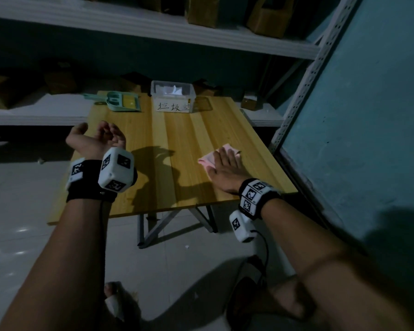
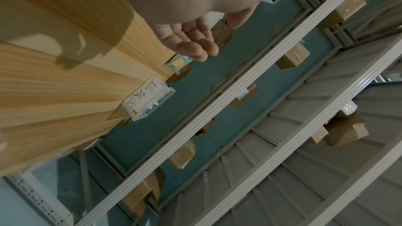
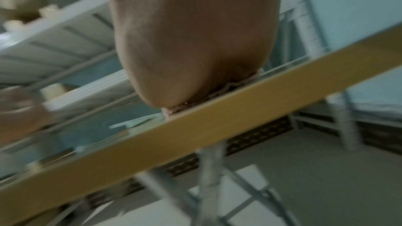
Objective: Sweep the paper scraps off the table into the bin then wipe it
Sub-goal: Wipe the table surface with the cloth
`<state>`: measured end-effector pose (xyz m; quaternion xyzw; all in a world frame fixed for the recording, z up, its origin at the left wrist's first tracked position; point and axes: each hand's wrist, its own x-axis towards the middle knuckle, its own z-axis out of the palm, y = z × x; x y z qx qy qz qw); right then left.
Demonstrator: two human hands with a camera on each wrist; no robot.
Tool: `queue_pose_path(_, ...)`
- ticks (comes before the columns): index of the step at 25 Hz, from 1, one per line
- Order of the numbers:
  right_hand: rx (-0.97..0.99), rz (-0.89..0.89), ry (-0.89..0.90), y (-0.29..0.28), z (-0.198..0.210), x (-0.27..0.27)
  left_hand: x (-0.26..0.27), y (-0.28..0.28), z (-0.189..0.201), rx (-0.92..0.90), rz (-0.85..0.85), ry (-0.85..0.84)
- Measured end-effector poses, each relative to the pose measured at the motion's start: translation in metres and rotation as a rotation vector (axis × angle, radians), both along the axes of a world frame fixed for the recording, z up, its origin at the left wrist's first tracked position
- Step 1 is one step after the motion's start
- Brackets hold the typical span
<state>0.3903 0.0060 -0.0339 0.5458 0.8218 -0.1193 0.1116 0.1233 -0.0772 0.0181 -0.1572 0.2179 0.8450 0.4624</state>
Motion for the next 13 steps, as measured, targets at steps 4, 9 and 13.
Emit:
queue_pose_path(4, -0.006, 0.212, -0.019, -0.021, -0.001, -0.041, 0.005, 0.004, 0.001, 0.006, -0.004, -0.02)
queue_pose_path(9, 0.002, 0.417, 0.018, -0.041, -0.009, -0.095, 0.012, 0.005, 0.004, 0.01, 0.003, -0.022)
queue_pose_path(13, 0.046, 0.398, -0.074, -0.018, -0.01, -0.106, 0.009, 0.001, 0.004, -0.015, -0.013, -0.011)
